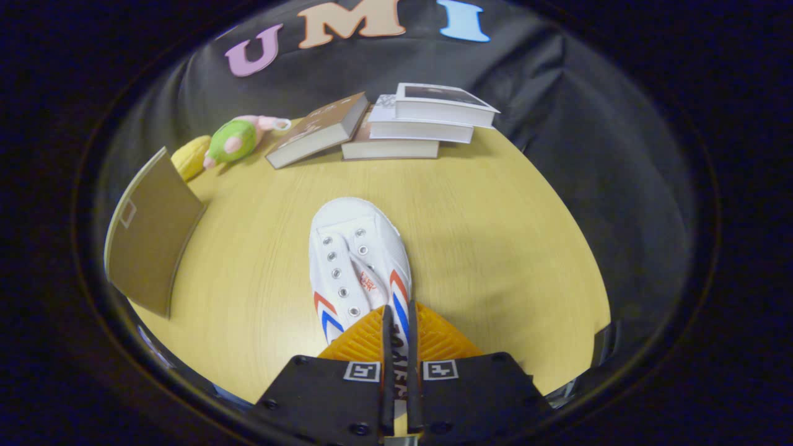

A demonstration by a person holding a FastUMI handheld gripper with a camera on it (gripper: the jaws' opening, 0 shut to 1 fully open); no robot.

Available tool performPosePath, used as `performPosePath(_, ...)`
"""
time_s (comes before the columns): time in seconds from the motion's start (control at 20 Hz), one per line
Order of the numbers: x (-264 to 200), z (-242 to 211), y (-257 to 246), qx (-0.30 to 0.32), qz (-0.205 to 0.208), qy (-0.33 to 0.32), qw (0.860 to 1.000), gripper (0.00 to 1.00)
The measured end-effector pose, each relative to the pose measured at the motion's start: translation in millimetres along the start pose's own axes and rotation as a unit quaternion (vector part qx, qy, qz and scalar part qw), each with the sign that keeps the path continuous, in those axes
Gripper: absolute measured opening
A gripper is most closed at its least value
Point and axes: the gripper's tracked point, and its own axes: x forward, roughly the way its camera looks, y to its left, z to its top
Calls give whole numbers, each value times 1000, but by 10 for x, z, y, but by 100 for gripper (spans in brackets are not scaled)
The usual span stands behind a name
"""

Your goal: Open the storage box then place both shoes into the box .Put the left shoe in first, then the right shoe, with the right side of both shoes facing outward in a uniform manner.

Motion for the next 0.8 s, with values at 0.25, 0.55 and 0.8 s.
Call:
performPosePath(0.25, -64, -91, 105, 162, 78, -1, 984, 5)
performPosePath(0.55, -261, 171, 418, 266, 170, -24, 949, 5)
performPosePath(0.8, -706, 540, 993, 303, 260, -41, 916, 4)
